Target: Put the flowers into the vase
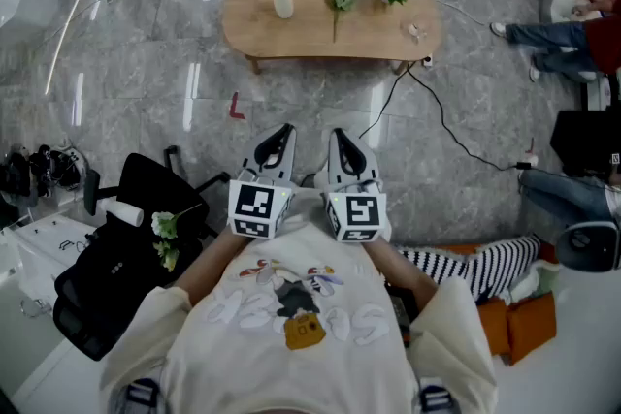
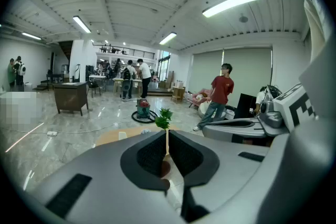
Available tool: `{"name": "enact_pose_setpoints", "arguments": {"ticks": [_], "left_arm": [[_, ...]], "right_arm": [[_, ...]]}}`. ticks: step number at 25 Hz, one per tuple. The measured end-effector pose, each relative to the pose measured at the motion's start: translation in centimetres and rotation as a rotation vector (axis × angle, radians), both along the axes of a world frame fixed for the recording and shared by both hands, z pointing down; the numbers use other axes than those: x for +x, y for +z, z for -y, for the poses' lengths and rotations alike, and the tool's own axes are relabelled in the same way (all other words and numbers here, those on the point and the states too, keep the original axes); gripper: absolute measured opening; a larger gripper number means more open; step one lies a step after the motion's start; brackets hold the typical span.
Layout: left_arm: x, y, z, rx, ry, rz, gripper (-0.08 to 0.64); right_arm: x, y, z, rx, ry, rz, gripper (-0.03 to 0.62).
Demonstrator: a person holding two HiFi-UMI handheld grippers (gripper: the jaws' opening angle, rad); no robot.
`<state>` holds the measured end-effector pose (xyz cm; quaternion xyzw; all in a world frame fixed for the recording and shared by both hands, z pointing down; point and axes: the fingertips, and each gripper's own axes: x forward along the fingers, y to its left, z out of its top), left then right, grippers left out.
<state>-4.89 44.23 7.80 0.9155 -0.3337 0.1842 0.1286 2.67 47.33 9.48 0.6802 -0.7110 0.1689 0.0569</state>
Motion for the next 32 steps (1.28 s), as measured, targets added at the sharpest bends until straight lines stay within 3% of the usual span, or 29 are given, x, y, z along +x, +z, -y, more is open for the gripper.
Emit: {"name": "enact_pose_setpoints", "arguments": {"ticks": [13,25,32], "left_arm": [[-4.8,0.1,-0.2,-0.020,0.001,0.006,0.021],[-11.8,1.0,1.7,-0.098,-0.015,-0.093,0.020],[-11.0,1.7,2.8,-0.129,0.005,-0.098,0.020]], "right_arm": [[-5.3,1.2,-0.3,-0.051,-0.046,0.001,0.003],[-12.5,1.5,0.3,-0.080,-0.048,-0.035,0.003],[-11.9,2.1,1.4,-0.100,-0.041,-0.036,0.002]]}}
